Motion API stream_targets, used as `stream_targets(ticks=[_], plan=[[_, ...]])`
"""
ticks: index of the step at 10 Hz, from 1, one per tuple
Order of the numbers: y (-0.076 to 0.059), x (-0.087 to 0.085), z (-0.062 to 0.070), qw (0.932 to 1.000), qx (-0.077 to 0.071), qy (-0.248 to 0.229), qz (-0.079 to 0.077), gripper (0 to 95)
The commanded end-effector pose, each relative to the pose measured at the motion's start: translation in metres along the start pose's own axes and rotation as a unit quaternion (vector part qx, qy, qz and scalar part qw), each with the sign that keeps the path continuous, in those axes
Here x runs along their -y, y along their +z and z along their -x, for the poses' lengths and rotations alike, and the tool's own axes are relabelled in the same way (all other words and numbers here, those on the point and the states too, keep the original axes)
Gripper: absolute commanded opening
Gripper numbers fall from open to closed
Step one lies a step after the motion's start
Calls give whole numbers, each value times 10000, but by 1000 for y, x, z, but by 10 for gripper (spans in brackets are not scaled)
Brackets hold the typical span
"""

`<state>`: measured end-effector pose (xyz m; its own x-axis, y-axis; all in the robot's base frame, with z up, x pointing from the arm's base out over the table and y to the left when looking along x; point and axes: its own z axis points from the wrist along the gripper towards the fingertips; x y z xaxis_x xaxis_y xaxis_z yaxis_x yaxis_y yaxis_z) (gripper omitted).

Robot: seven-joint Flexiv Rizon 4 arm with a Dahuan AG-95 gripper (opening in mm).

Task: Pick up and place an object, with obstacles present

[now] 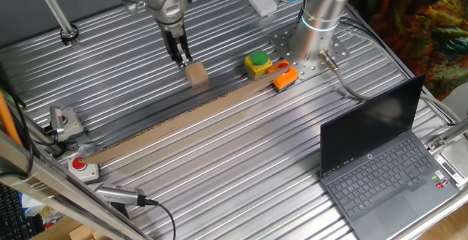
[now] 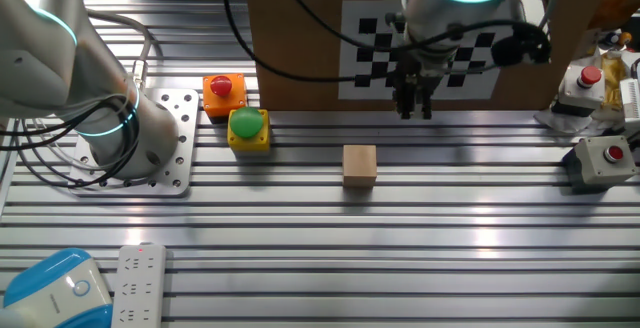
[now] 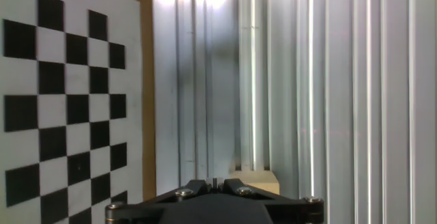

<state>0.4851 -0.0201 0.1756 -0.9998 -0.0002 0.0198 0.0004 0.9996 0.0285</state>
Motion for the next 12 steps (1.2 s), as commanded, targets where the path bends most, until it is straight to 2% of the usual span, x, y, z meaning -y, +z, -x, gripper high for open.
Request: stream_targets(ticks=[1,2,3,5,6,9,10,12], plan=[[0,2,-1,10000,-1,47,35,0],[1,3,-3,10000,-3,47,54,0],[2,6,-5,10000,-10,30,71,190],[5,10,-9,9999,-9,0,106,190],[10,13,-12,9999,-27,-52,105,380],[23,19,-21,9998,-41,-142,97,380],[26,20,-22,9998,-46,-179,71,570],[29,23,-23,9998,-72,-144,75,570]])
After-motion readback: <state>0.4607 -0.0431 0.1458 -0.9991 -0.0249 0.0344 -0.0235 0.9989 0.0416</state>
